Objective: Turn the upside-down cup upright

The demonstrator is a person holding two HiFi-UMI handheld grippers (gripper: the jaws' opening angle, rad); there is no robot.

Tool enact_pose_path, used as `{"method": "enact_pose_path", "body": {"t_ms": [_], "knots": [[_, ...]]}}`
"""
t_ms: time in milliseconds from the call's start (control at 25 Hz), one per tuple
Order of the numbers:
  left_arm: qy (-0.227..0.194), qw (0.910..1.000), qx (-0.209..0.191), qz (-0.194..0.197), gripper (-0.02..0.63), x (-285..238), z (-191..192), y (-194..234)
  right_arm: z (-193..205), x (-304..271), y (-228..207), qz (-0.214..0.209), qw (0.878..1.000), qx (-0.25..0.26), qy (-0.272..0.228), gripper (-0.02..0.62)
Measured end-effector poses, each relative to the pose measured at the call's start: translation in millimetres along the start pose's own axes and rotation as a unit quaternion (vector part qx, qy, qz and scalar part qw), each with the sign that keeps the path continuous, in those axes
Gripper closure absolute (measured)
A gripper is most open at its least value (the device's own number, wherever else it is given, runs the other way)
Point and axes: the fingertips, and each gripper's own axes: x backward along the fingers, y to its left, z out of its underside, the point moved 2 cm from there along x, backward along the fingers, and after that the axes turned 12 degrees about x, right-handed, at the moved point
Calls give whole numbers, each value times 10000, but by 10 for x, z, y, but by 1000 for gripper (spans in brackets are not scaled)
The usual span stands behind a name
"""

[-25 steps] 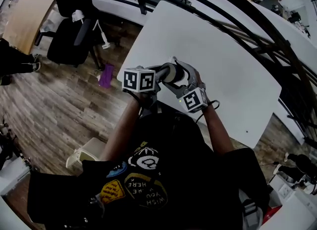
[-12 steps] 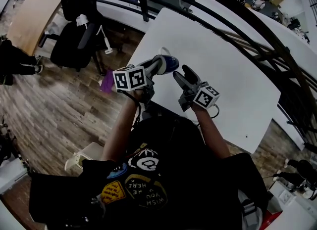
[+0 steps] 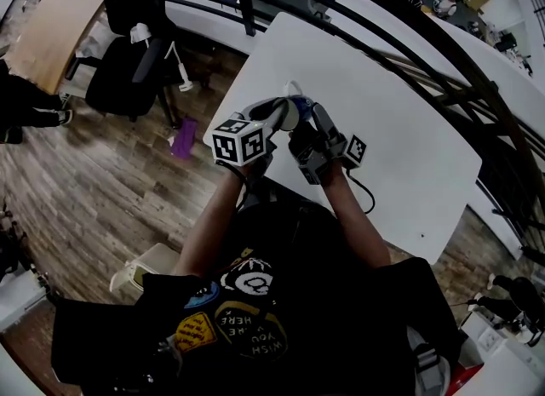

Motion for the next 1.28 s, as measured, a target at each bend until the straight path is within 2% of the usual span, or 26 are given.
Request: {"method": "enact_pose_path", "body": {"t_ms": [80, 200, 320, 400, 480, 600, 680, 760, 800, 840, 880, 960, 1040, 1080, 1120, 1160, 1200, 1280], "knots": [[89, 9992, -390, 46, 551, -11, 74, -72, 35, 0, -24, -125, 9989, -452, 15, 150], [151, 9973, -708, 135, 555, -59, 218, -151, 108, -33, -23, -332, 9949, -925, 222, 154], [77, 9955, -942, 23, 556, -67, 268, -107, 110, -57, -37, -259, 9960, -806, 290, 167], [138, 9913, -1270, -316, 545, -55, 306, -8, 84, -53, -100, 30, 9988, -261, 402, 169], [258, 9866, -1451, -700, 518, -33, 374, 120, 60, -42, -192, 368, 9956, 492, 712, 170], [352, 9847, -1244, -1169, 511, 36, 479, 355, -27, -42, -420, 850, 9769, 1554, 1193, 173], [267, 9842, -995, -1438, 512, 116, 500, 552, -176, -75, -620, 1137, 9633, 2059, 1296, 175], [173, 9817, -843, -1700, 532, 239, 496, 705, -346, -140, -813, 1427, 9436, 2655, 1372, 175], [109, 9798, -813, -1825, 574, 313, 493, 764, -428, -165, -933, 1654, 9257, 3073, 1460, 175], [43, 9784, -785, -1913, 601, 386, 491, 811, -506, -194, -1069, 1914, 8999, 3580, 1595, 175], [-9, 9779, -737, -1958, 601, 452, 493, 852, -581, -231, -1213, 2173, 8655, 4153, 1766, 175], [-63, 9775, -590, -2024, 601, 566, 521, 925, -698, -314, -1509, 2627, 7791, 5277, 2132, 176], [-57, 9744, -499, -2192, 601, 673, 576, 1001, -744, -402, -1790, 2871, 6934, 6135, 2457, 176], [-50, 9721, -467, -2297, 601, 728, 604, 1044, -742, -457, -1914, 2904, 6574, 6452, 2594, 177], [-47, 9698, -425, -2400, 601, 782, 631, 1089, -732, -521, -2025, 2898, 6269, 6705, 2711, 178], [-47, 9677, -373, -2491, 601, 829, 655, 1131, -721, -591, -2125, 2867, 6017, 6907, 2804, 178], [-47, 9662, -318, -2558, 601, 867, 678, 1168, -715, -664, -2218, 2820, 5818, 7067, 2873, 178], [-12, 9650, -264, -2609, 601, 916, 737, 1216, -719, -792, -2373, 2706, 5553, 7291, 2946, 178]]}}
